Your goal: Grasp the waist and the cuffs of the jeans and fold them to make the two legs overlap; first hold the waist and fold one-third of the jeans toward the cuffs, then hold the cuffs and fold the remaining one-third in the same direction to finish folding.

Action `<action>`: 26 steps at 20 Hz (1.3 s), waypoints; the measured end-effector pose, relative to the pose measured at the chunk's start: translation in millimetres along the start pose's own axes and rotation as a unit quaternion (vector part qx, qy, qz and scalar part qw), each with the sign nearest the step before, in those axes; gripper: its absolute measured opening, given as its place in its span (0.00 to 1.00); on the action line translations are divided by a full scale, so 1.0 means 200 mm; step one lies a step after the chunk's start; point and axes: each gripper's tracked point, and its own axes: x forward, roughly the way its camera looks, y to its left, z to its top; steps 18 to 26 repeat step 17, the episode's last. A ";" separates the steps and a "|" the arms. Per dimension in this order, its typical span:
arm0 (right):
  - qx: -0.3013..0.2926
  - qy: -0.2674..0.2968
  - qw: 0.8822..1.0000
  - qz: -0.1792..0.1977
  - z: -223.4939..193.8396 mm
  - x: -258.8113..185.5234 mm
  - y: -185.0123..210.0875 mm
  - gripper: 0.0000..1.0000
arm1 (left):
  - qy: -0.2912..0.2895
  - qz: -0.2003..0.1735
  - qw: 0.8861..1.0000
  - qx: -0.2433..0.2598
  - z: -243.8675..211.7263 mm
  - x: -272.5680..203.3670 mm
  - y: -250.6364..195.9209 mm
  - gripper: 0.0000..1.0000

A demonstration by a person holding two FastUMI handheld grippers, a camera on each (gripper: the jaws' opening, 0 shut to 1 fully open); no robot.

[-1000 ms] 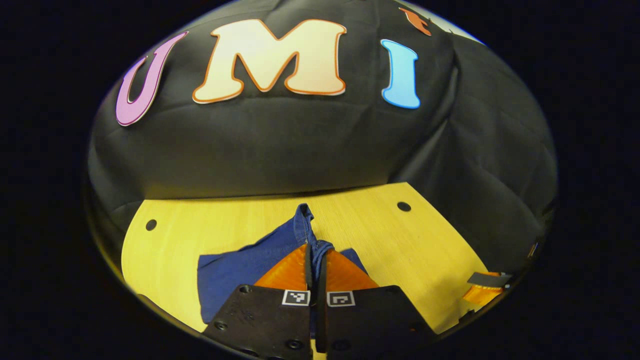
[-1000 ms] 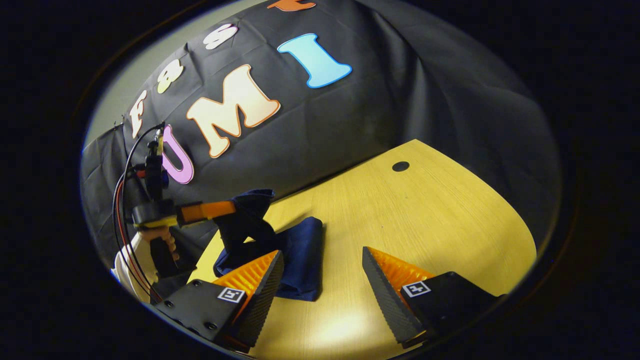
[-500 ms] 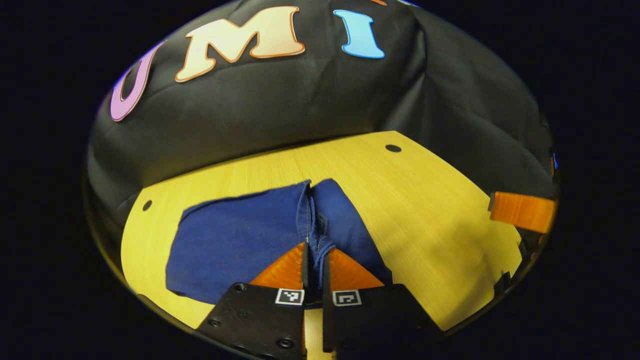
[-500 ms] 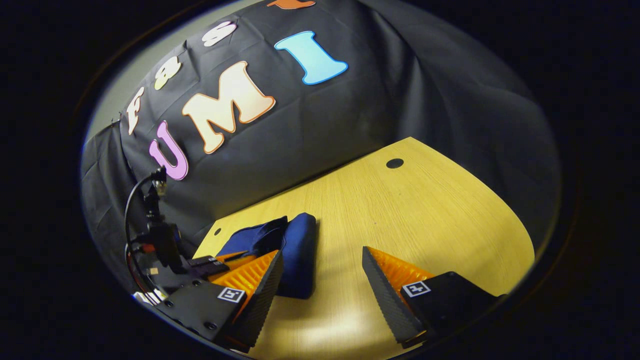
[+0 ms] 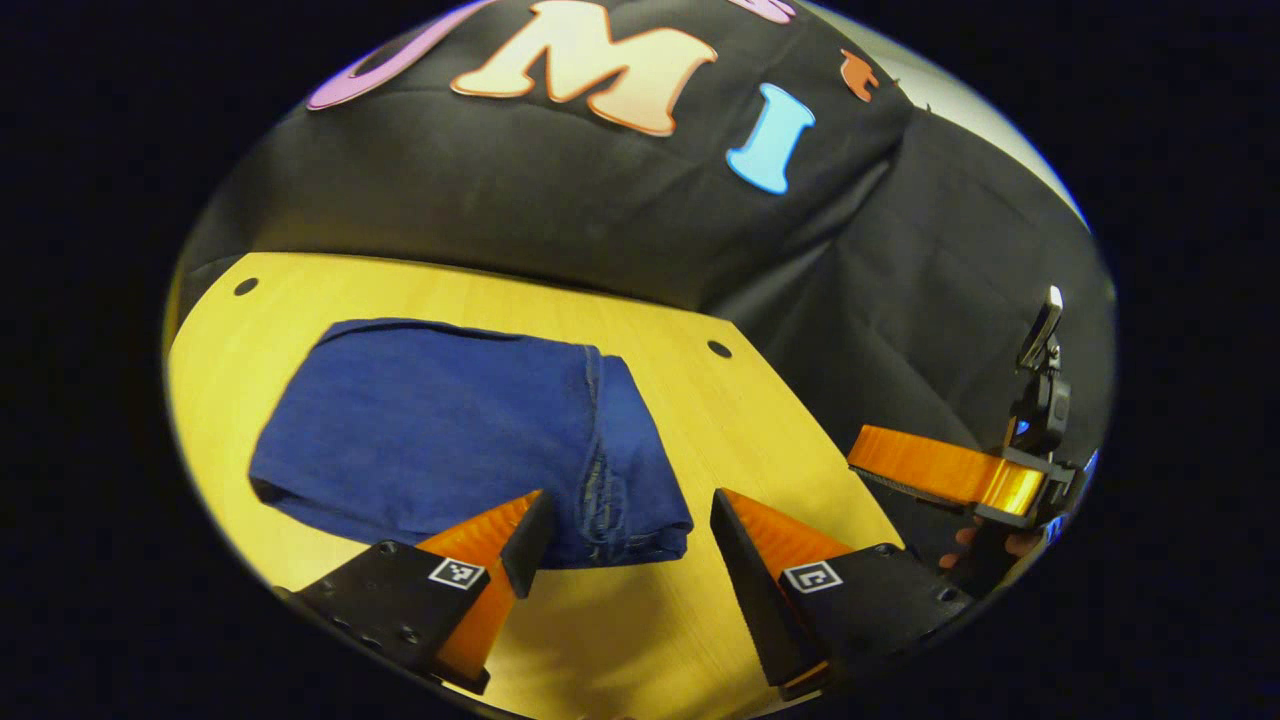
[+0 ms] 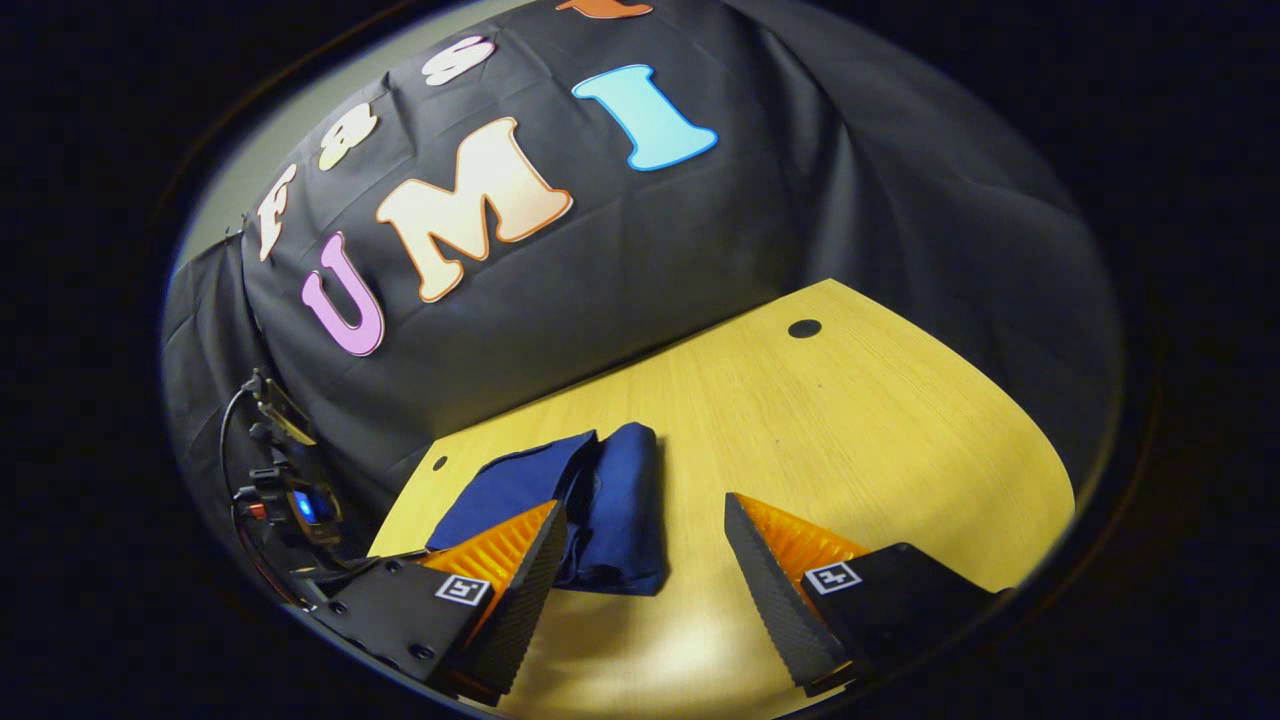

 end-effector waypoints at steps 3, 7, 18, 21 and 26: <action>-0.002 -0.019 1.000 0.006 0.01 -0.03 0.16 0.98 | -0.026 0.025 0.999 0.026 0.09 -0.19 0.17 0.96; -0.006 -0.032 0.999 0.011 -0.01 -0.06 0.32 0.98 | -0.069 0.069 0.992 0.077 0.25 -0.44 0.39 0.96; -0.016 -0.029 0.999 0.002 -0.12 -0.13 0.49 0.98 | -0.097 0.099 0.988 0.066 0.32 -0.65 0.66 0.95; -0.016 -0.029 0.999 0.002 -0.12 -0.13 0.49 0.98 | -0.097 0.099 0.988 0.066 0.32 -0.65 0.66 0.95; -0.016 -0.029 0.999 0.002 -0.12 -0.13 0.49 0.98 | -0.097 0.099 0.988 0.066 0.32 -0.65 0.66 0.95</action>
